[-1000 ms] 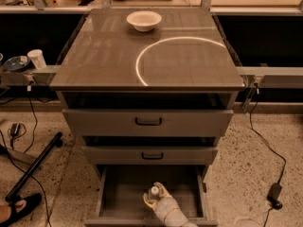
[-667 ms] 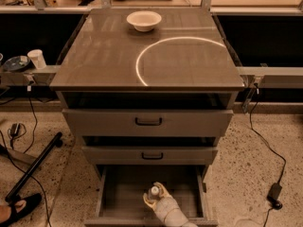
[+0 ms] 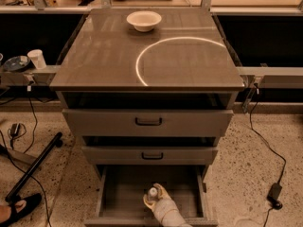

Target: Place blue plastic bottle into bottom drawer

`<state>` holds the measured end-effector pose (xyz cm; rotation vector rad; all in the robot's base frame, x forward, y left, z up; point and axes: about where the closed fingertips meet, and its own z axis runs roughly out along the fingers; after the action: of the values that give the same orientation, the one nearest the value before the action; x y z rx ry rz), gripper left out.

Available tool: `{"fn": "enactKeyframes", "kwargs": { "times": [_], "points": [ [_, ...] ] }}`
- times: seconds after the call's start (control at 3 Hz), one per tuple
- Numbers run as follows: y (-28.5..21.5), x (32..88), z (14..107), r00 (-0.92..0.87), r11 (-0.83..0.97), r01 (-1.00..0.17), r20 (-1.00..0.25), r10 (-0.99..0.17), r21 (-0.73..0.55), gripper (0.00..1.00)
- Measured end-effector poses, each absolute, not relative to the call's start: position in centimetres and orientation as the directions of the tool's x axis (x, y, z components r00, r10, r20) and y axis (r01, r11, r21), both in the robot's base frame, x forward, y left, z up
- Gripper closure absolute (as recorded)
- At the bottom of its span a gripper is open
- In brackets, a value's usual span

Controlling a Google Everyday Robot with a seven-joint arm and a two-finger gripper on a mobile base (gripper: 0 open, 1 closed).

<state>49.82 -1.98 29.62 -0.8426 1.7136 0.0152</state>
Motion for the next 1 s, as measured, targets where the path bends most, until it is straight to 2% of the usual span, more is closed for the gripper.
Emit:
{"fn": "enactKeyframes", "kwargs": {
  "times": [1.0],
  "points": [
    [-1.9,49.4,27.7,-0.118,0.752,-0.522,-0.839,-0.532,-0.404,1.0]
  ]
}}
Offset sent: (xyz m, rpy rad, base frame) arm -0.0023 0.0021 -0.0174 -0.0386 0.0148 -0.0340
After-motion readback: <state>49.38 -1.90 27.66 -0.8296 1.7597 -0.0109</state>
